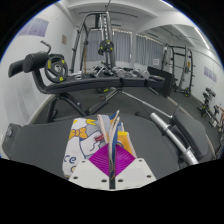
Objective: Fold towel
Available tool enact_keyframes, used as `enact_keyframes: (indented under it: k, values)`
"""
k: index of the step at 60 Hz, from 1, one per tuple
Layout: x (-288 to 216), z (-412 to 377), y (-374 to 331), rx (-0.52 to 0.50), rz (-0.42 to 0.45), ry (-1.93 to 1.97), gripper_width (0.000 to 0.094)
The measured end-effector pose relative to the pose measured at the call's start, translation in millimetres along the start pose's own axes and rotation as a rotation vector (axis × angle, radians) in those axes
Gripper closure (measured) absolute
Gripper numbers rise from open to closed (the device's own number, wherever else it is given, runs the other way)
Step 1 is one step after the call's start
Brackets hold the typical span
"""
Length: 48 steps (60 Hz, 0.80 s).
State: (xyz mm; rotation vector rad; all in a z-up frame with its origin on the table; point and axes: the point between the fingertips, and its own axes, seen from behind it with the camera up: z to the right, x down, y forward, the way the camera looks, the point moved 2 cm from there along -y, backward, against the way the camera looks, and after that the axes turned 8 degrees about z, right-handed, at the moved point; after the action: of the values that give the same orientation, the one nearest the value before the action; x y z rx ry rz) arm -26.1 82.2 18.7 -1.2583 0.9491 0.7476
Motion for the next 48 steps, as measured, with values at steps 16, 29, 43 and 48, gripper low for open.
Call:
enact_keyframes:
  k: [16, 29, 43, 48]
  values:
    - [-33.7, 16.0, -63.9, 0.062, 0.052, -0.019, 0.0065]
    - [-64.3, 0.4, -223.5, 0.025, 0.103, -0.022, 0.0083]
    - [-45.5, -8.8, -375.8, 0.024, 0.101, 0.026, 0.0086]
    - [-37.0, -9.6, -410.9, 0.030, 0.108, 0.032, 0.0085]
